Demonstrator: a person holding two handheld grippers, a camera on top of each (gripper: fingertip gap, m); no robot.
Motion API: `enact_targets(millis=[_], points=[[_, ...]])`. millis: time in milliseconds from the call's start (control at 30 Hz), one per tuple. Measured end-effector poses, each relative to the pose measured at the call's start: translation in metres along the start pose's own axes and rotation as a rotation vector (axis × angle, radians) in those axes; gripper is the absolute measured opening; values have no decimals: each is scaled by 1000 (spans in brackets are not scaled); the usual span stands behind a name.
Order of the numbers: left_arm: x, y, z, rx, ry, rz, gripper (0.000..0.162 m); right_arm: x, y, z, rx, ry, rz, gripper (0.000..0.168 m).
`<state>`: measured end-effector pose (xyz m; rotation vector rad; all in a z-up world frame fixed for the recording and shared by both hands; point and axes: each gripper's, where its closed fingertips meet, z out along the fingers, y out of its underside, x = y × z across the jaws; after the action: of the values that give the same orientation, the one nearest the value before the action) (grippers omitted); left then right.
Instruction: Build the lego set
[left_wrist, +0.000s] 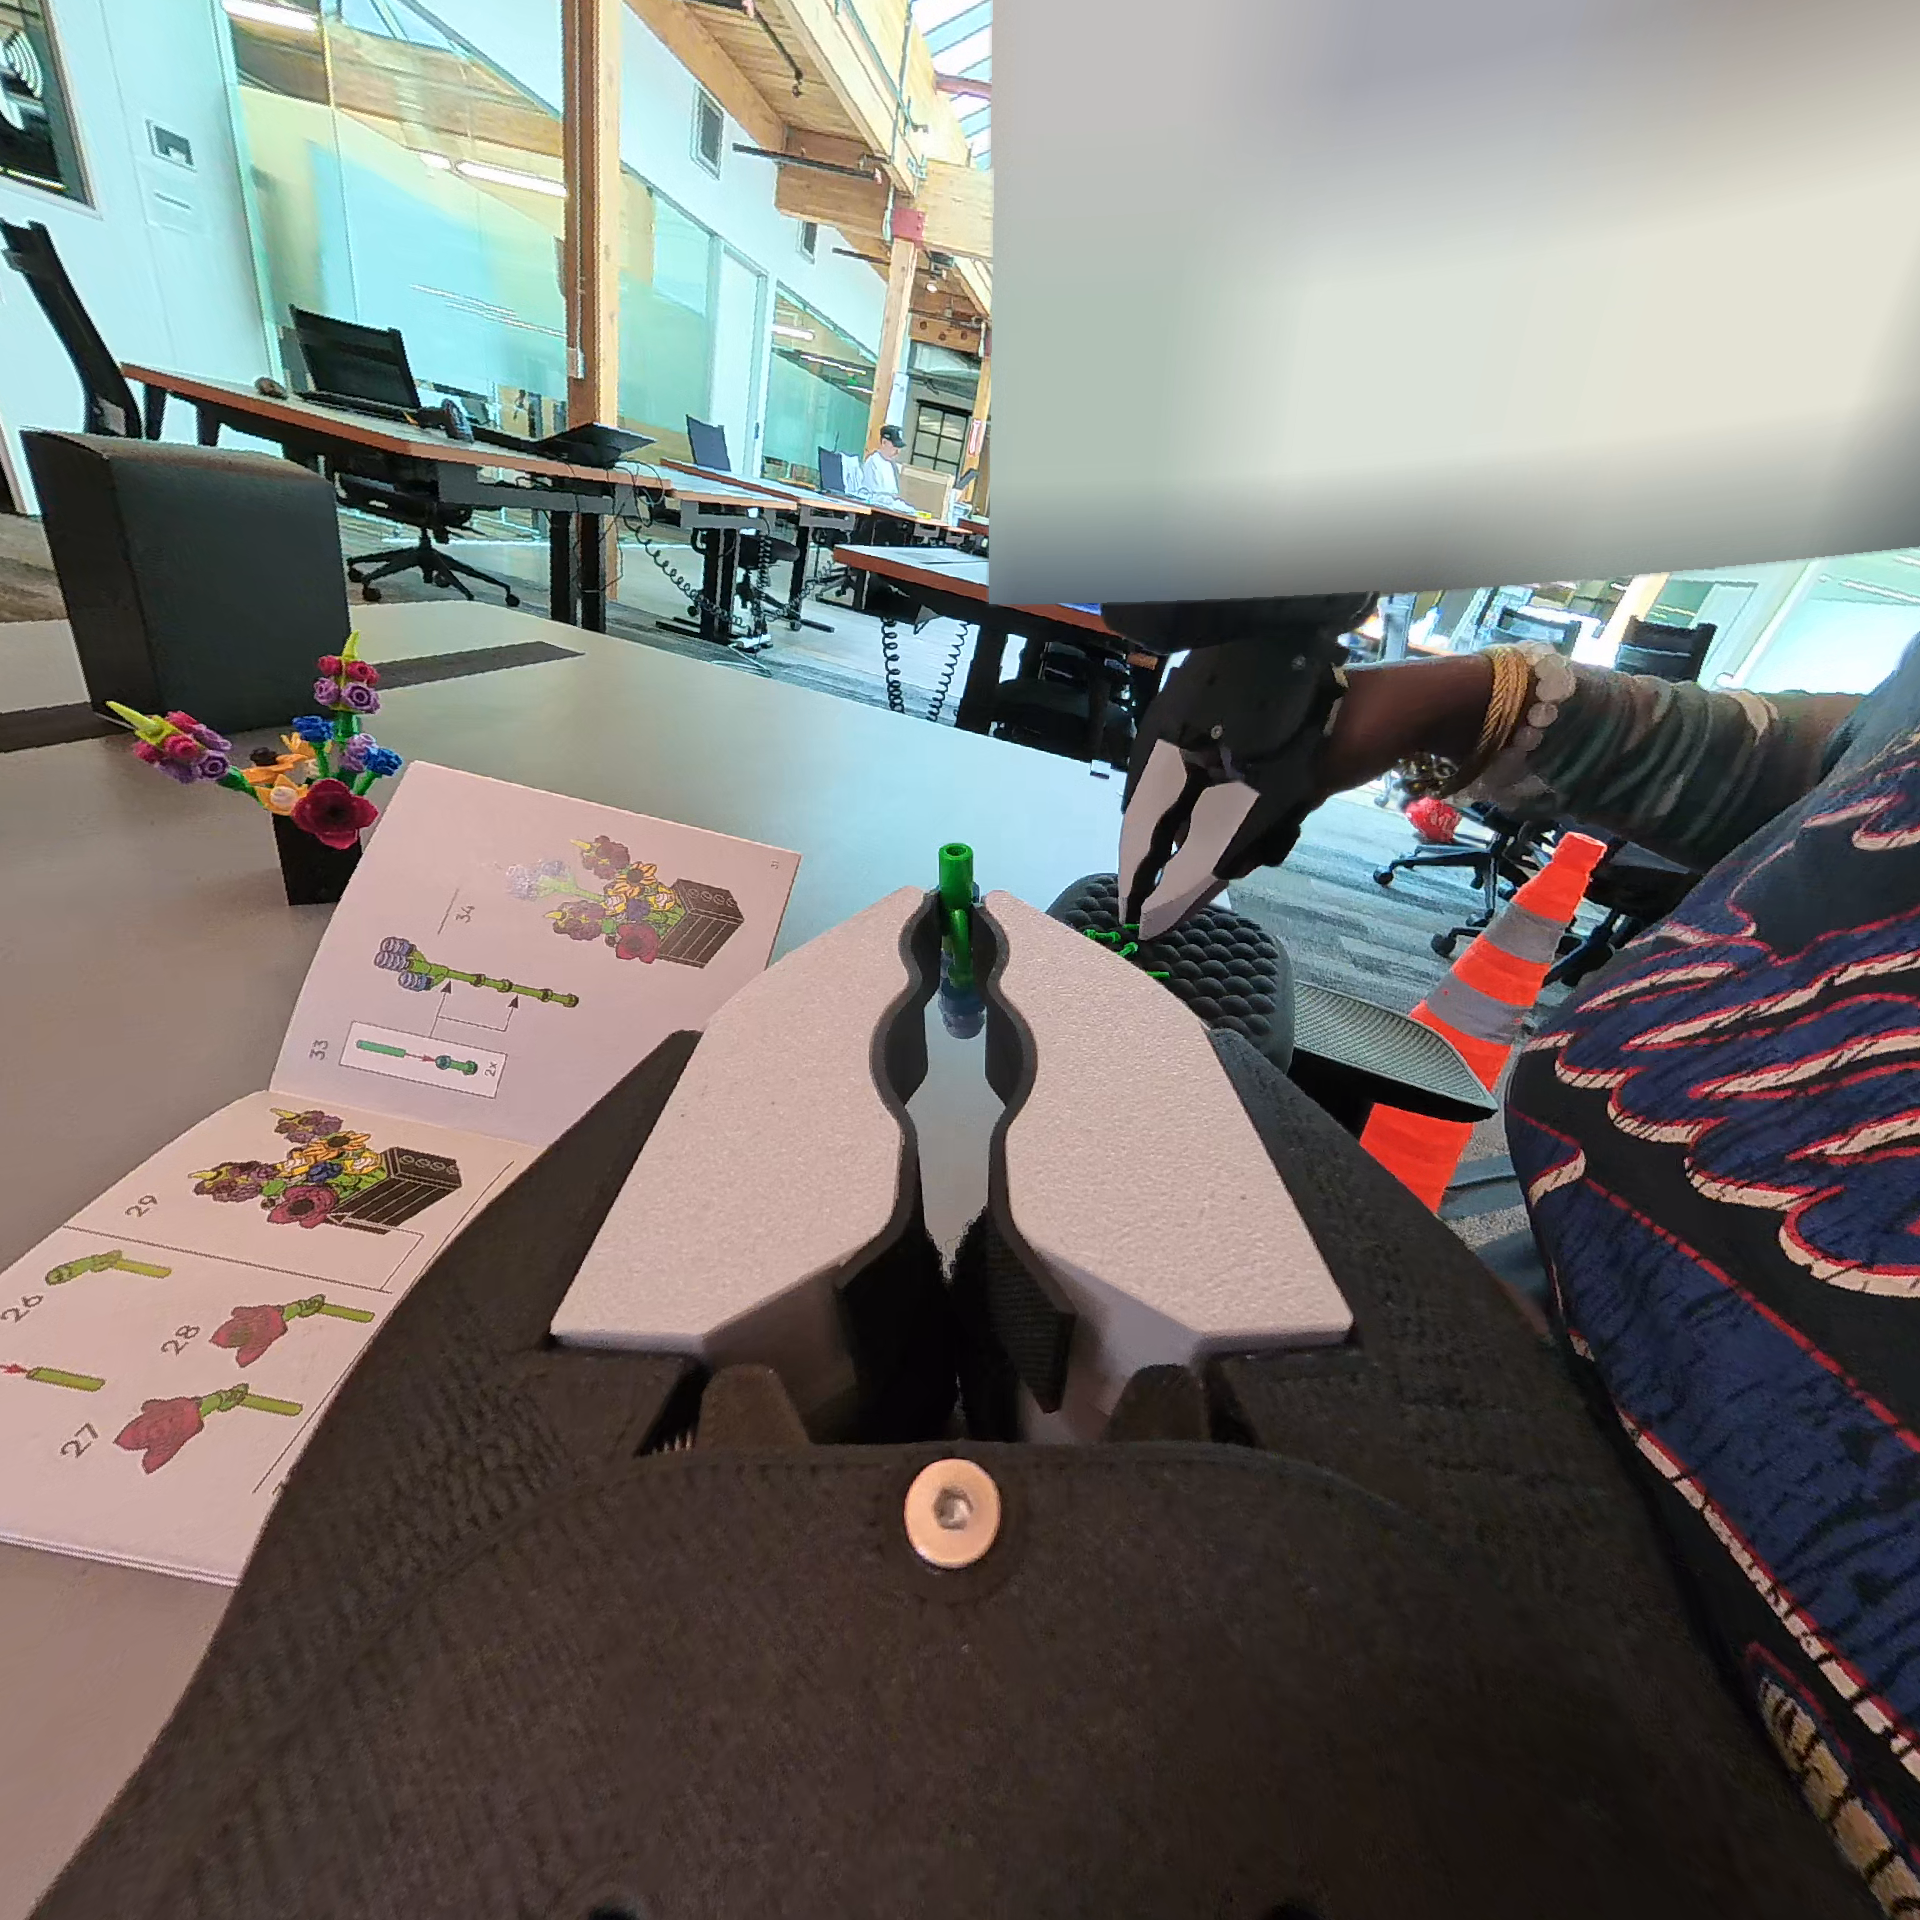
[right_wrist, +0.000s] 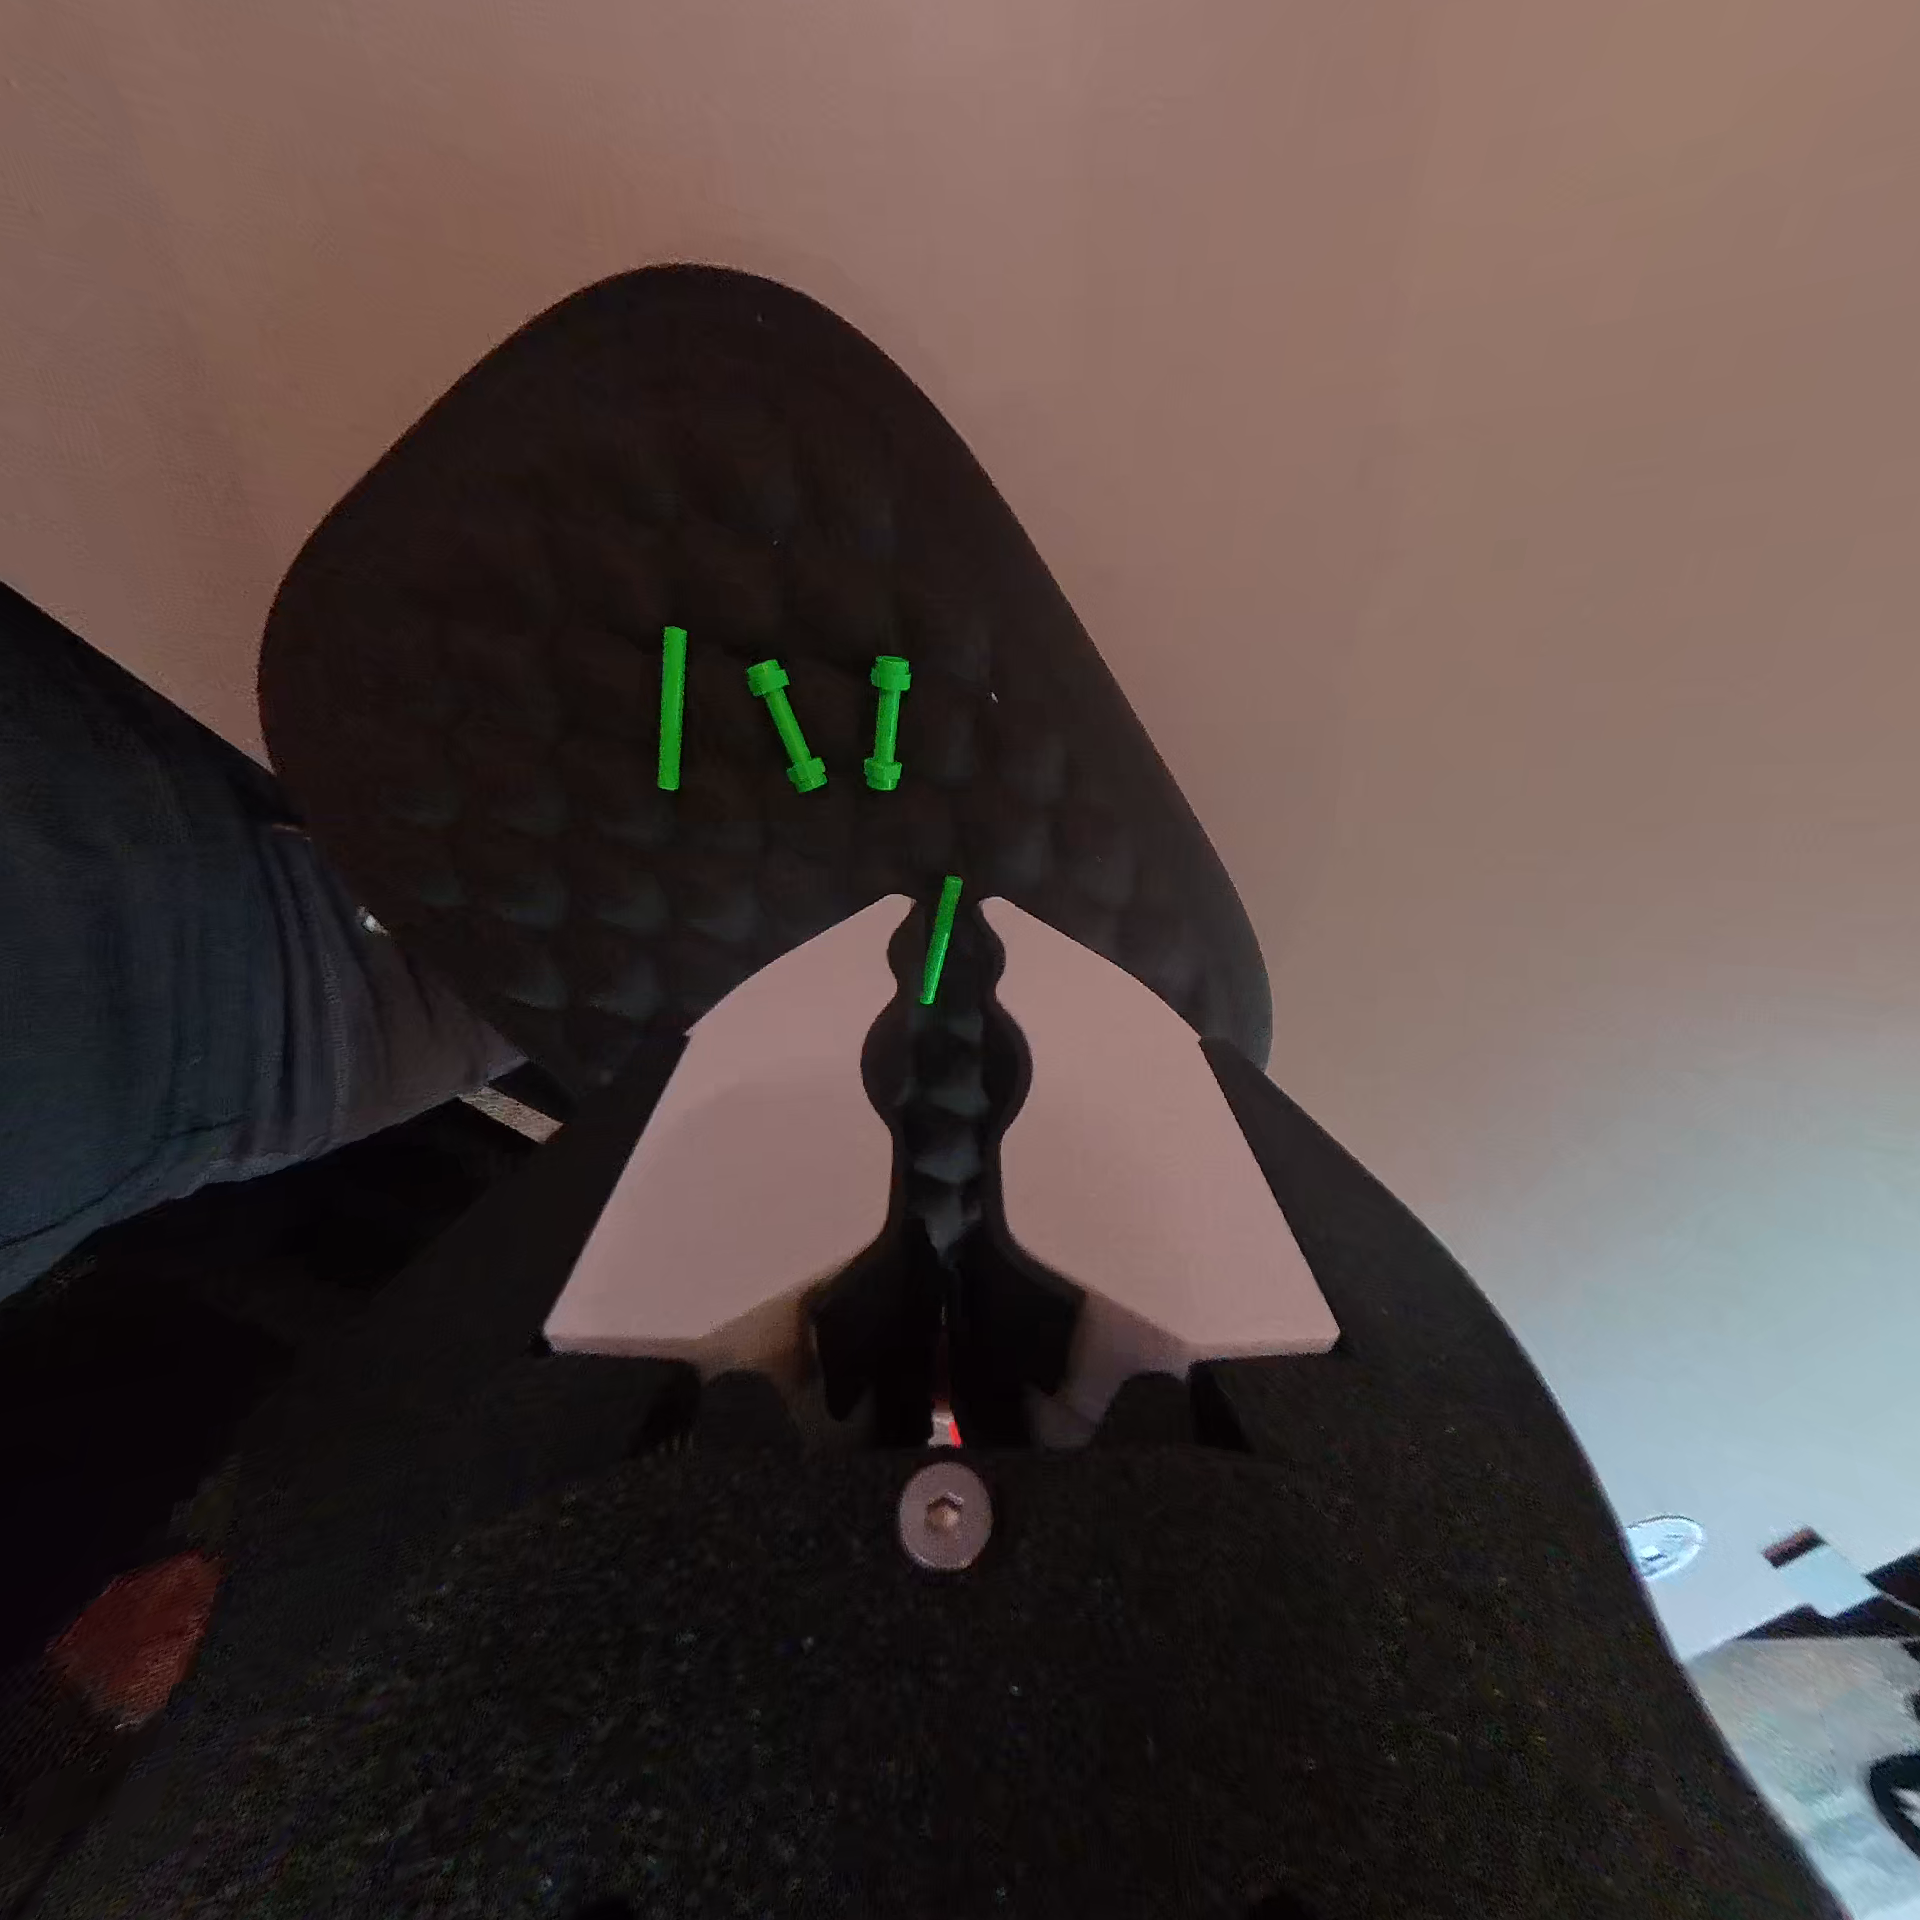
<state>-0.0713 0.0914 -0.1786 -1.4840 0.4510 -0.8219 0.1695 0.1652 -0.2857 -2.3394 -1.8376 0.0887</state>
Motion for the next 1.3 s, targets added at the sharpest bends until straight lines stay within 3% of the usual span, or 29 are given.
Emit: enact_targets(millis=[100, 167, 267, 367, 433, 500, 567, 700, 800, 1300], points=[[0, 1, 1, -9, -3, 2, 5, 4, -5, -7, 33, 34, -57, 3], [-1, 2, 1, -14, -7, 0, 5, 5, -27, -21, 202, 1, -32, 3], [-4, 4, 3, -28, -20, -22, 5, -9, -92, -68, 685, -108, -30, 3], [-9, 5, 3, -35, -32, -62, 5, -47, -156, -125, 1224, -386, -19, 3], [-11, 5, 3, -33, -35, -85, 5, -68, -187, -141, 1438, -587, 34, 3], [-12, 5, 2, -33, -37, -96, 5, -82, -215, -140, 1541, -733, 85, 3], [-12, 6, 3, -43, -38, -96, 5, -90, -238, -131, 1568, -813, 111, 3], [-12, 14, 6, -99, -45, -93, 5, -105, -260, -106, 1464, -916, 87, 3], [-12, 20, 9, -144, -52, -95, 5, -109, -261, -91, 1383, -854, 27, 3], [-17, 25, 11, -176, -56, -155, 5, -110, -260, -73, 1361, -879, 103, 3]])
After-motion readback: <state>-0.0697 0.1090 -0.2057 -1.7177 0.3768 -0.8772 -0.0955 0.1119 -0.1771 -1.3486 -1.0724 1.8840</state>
